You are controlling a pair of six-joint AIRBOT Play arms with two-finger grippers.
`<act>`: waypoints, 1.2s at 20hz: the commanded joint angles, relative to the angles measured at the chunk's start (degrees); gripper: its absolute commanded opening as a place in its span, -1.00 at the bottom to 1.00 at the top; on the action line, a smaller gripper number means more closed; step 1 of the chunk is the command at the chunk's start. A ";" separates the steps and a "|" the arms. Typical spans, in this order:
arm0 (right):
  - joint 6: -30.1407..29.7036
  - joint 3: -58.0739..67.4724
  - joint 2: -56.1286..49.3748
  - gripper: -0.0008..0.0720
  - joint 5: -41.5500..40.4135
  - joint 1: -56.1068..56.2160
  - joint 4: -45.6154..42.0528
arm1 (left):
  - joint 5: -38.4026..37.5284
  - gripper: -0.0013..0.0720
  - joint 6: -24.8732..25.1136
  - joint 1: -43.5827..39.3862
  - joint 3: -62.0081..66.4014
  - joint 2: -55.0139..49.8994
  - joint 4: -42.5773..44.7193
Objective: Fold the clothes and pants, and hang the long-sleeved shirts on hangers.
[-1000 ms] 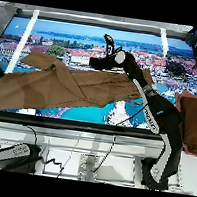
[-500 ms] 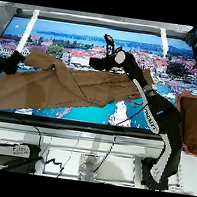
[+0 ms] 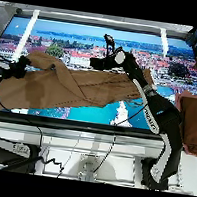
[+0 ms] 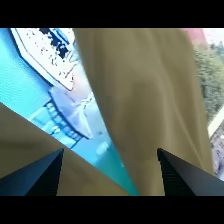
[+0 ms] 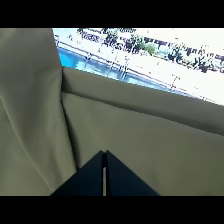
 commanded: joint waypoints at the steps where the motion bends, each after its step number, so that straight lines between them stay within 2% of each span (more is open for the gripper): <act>1: 0.02 0.02 0.04 -0.90 -0.28 -0.02 -0.09 | 1.86 0.94 -0.15 -1.07 1.97 -3.63 -0.35; 7: 0.02 0.02 0.04 -0.90 -0.33 -0.02 -0.09 | 8.68 0.91 -0.15 -4.24 7.15 -9.20 -0.35; 8: 0.02 0.02 0.04 -0.90 -0.33 -0.02 -0.09 | 9.46 0.81 -0.15 -4.50 7.93 -10.12 -0.35; 11: 0.02 0.02 0.04 -0.90 -0.28 -0.02 -0.11 | 12.96 -0.24 -0.15 -4.63 8.48 -11.23 -0.35; 13: 0.02 0.02 0.04 -0.90 -0.02 -0.02 -0.11 | 16.26 -0.77 -0.15 -4.31 8.48 -10.56 -0.35; 14: 0.02 0.02 0.04 -0.90 0.13 -0.02 -0.15 | 16.61 -0.91 -0.15 -3.96 8.48 -9.77 -0.13; 17: 0.02 0.02 0.04 -0.90 0.07 -0.02 -0.13 | 16.55 -0.91 -0.11 -3.02 8.48 -5.55 0.96; 20: 0.04 0.02 0.04 -0.90 0.11 -0.02 -0.09 | 15.45 -0.91 -0.11 -3.02 8.48 0.81 8.90; 24: 0.07 0.02 0.04 -0.90 0.24 0.00 0.15 | 5.27 -0.91 -0.11 -3.10 8.48 9.81 10.73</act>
